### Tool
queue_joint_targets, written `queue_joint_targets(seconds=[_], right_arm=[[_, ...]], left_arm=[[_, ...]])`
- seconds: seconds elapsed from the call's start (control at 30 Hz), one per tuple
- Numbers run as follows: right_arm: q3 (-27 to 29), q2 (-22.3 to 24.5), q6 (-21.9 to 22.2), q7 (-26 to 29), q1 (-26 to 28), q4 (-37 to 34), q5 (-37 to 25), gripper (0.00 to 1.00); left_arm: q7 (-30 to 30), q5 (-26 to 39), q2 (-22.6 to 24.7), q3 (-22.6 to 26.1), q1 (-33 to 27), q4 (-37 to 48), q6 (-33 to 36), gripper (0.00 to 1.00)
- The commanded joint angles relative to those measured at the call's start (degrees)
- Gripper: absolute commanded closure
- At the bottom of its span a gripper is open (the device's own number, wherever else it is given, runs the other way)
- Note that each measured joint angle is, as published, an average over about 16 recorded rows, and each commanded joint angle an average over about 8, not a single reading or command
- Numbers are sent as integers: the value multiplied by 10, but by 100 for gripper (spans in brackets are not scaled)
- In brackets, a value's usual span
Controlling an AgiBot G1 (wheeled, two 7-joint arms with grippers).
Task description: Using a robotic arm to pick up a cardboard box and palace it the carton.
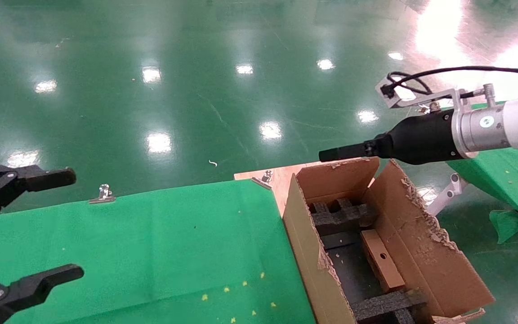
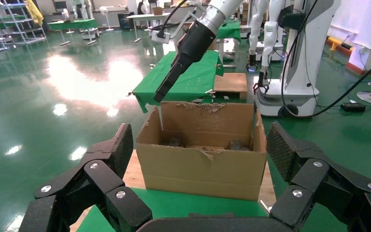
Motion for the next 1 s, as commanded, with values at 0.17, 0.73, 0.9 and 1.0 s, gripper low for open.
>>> queue_joint_targets(seconds=[0.17, 0.73, 0.9, 1.0], right_arm=[[6, -4, 2, -11, -11, -1, -4, 0], [167, -19, -62, -158, -136, 46, 68, 0], [217, -23, -82, -204, -175, 61, 90, 0], [248, -26, -94, -232, -198, 70, 104, 0]], left_arm=[[0, 0, 0, 0, 0, 0, 0, 0], [0, 0, 0, 0, 0, 0, 0, 0], [0, 0, 0, 0, 0, 0, 0, 0], [0, 0, 0, 0, 0, 0, 0, 0]])
